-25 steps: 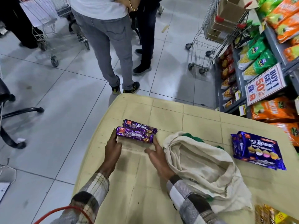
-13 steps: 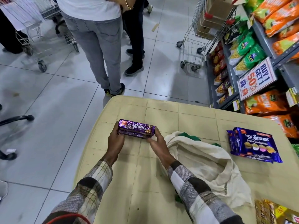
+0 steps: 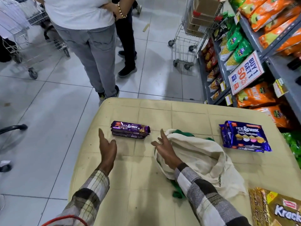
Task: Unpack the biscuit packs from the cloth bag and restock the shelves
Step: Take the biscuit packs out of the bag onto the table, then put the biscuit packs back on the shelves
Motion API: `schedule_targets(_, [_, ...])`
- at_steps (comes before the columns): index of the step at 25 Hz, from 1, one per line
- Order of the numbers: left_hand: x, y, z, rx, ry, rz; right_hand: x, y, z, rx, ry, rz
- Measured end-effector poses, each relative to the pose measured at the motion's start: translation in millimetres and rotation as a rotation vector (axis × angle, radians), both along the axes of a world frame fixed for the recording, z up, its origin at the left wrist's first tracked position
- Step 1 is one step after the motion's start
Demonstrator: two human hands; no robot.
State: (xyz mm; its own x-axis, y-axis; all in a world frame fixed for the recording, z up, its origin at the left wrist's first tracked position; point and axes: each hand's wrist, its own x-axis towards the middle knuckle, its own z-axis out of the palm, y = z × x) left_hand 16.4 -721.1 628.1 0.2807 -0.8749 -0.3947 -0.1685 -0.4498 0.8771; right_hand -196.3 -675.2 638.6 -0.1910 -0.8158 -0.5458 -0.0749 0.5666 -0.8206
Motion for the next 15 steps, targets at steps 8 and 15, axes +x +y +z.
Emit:
schedule_targets(8, [-136, 74, 41, -0.219, 0.061, -0.17, -164, 120, 45, -0.16, 0.144, -0.312])
schedule_targets(15, [-306, 215, 29, -0.184, 0.131, -0.794, -336, 289, 29, -0.071, 0.296, -0.642])
